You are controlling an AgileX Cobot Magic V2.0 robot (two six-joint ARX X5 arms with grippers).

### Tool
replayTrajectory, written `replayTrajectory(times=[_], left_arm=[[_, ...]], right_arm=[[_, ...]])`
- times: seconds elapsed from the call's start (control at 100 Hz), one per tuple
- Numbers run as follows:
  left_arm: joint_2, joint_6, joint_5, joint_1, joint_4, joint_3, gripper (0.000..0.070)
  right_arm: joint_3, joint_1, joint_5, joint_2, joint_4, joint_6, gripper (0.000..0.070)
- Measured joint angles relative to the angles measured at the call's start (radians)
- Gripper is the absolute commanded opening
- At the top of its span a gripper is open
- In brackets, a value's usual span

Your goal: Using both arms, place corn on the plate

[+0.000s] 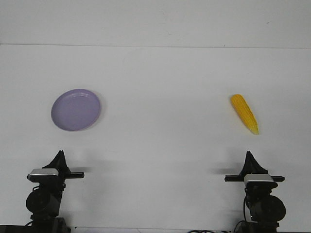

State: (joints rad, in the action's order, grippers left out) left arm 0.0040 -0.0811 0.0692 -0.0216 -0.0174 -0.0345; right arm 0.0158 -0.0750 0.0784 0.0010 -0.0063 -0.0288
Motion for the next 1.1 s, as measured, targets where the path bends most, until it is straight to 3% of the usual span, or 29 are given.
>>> replayTrajectory(times=[0.44,0.96,1.1], left_arm=[[0.000,0.006,0.000,0.000,0.000,0.000,0.0016],[0.002,0.276,-0.012,0.000,-0.033,-0.004,0.0010],[0.069,0.319,0.021,0.000,0.002,-0.109,0.0010]], right_arm=[[0.000,0.000,0.000,0.000,0.000,0.000,0.0007],[0.000,0.000,0.000,0.000,0.000,0.000,0.0007],[0.000,0.000,0.000,0.000,0.000,0.000,0.0007]])
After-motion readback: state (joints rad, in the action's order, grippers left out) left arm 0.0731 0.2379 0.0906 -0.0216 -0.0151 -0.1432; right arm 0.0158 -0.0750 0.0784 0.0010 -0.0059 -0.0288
